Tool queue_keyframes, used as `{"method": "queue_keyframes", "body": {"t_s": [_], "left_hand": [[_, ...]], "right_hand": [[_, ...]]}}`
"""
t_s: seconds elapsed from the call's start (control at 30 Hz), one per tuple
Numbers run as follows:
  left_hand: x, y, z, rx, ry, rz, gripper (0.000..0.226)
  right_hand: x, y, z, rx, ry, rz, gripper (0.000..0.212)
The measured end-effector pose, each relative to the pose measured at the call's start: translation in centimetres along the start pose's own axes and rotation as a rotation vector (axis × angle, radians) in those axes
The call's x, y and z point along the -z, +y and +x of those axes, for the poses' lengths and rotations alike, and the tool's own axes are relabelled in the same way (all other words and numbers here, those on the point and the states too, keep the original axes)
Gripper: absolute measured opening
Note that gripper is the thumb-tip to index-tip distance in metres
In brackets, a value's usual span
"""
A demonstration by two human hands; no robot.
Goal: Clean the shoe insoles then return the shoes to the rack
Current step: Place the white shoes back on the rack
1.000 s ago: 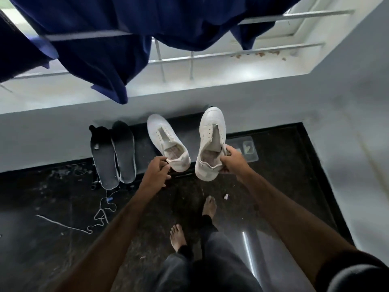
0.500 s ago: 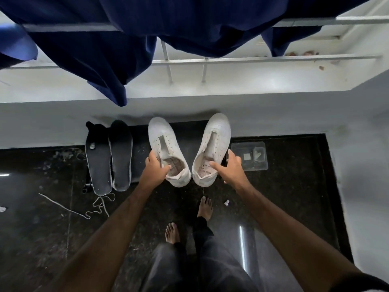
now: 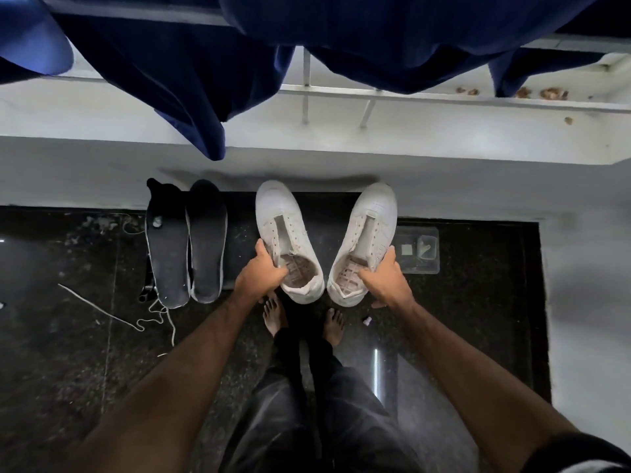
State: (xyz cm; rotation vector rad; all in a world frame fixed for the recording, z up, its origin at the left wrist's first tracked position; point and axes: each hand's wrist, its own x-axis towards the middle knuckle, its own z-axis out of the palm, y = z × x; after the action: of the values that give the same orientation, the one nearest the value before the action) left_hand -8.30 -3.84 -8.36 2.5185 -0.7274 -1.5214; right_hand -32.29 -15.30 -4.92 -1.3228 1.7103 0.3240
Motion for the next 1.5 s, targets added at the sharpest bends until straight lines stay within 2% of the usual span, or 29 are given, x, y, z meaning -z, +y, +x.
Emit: {"method": "queue_keyframes", "body": {"t_s": [0.13, 0.27, 0.33, 0.43, 0.77, 0.93, 1.07, 1.5], "left_hand": [[-0.3, 0.9, -1.0, -0.057, 0.024, 0.015, 0.087], [-0.2, 1.1, -1.6, -0.13, 0.077, -0.001, 0.075], [0.2, 0.5, -1.3, -0.184, 0.093, 0.029, 0.074], [0.7, 0.2, -1.0, -0.247, 0.088, 0.088, 0.076], [0.4, 1.4, -0.5, -0.322, 0.055, 0.097, 0.079], [0.0, 2.2, -0.6, -0.307, 0.064, 0.08, 0.079], [-0.3, 2.4, -0.6, -0.295, 0.059, 0.06, 0.078], [-0.8, 1.4, 0.2, -0.353, -0.034, 0.117, 0.09]], "right_hand": [[-0.9, 0.6, 0.8, 0.007, 0.022, -0.083, 0.071], [-0.4, 0.8, 0.2, 0.124, 0.023, -0.007, 0.054], [0.4, 0.2, -1.0, 0.205, -0.003, 0.006, 0.055], [1.4, -0.7, -2.4, 0.289, -0.045, -0.026, 0.068], [1.5, -2.6, -1.9, 0.344, -0.083, -0.047, 0.063], [1.0, -3.4, -1.0, 0.337, -0.101, -0.038, 0.07], [0.4, -2.3, 0.7, 0.308, -0.09, -0.106, 0.049], [0.2, -1.4, 2.3, 0.323, -0.097, -0.238, 0.064]]}}
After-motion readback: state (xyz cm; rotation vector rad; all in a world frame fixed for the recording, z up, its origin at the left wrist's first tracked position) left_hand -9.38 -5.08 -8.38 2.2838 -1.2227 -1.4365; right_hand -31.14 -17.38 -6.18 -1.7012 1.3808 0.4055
